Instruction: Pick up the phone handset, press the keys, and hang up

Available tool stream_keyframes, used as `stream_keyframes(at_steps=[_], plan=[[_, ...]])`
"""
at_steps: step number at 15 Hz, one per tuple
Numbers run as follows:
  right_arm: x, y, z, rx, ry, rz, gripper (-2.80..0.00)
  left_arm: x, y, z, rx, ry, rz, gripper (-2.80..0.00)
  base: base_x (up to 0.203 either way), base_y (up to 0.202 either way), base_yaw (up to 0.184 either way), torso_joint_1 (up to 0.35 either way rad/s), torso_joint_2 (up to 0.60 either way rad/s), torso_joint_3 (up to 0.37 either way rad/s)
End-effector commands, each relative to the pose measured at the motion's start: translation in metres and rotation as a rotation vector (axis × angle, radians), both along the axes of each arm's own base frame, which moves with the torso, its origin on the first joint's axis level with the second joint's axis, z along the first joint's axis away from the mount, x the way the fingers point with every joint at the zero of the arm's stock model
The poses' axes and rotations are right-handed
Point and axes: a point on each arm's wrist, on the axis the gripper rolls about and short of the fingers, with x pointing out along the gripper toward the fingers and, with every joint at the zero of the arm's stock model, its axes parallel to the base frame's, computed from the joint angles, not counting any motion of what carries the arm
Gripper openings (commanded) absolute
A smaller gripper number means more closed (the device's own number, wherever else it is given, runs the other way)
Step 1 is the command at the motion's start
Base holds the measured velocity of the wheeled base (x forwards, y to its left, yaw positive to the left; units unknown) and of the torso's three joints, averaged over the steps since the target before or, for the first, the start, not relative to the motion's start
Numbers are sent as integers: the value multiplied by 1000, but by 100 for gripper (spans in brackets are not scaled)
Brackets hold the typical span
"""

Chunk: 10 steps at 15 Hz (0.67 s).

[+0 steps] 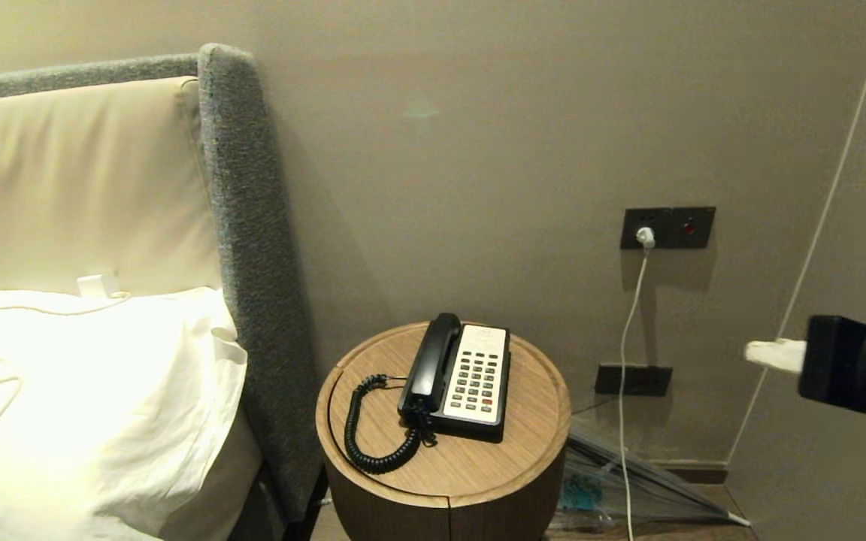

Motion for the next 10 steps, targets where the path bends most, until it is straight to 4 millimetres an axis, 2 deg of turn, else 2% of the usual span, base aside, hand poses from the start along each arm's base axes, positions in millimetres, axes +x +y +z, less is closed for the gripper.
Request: stream_keyframes(at_steps=[1,3,5,8,10], plan=[[-63,-51,-6,70,-140,-125,-280,3,0,-11,0,39,0,-280,0,0,0,0,0,0],[-108,-74,-26,72,-222,-218,-280,3,0,-11,0,39,0,-280,0,0,0,0,0,0],[-139,-78,-53,12,-257,-218,-280,3,0,-11,-1,39,0,-280,0,0,0,0,0,0],[-157,-77,-88,-113,-290,-144,-280,3,0,-11,0,39,0,-280,0,0,0,0,0,0],[-162,-75,-107,-178,-291,-168,-280,3,0,-11,0,39,0,-280,0,0,0,0,0,0]])
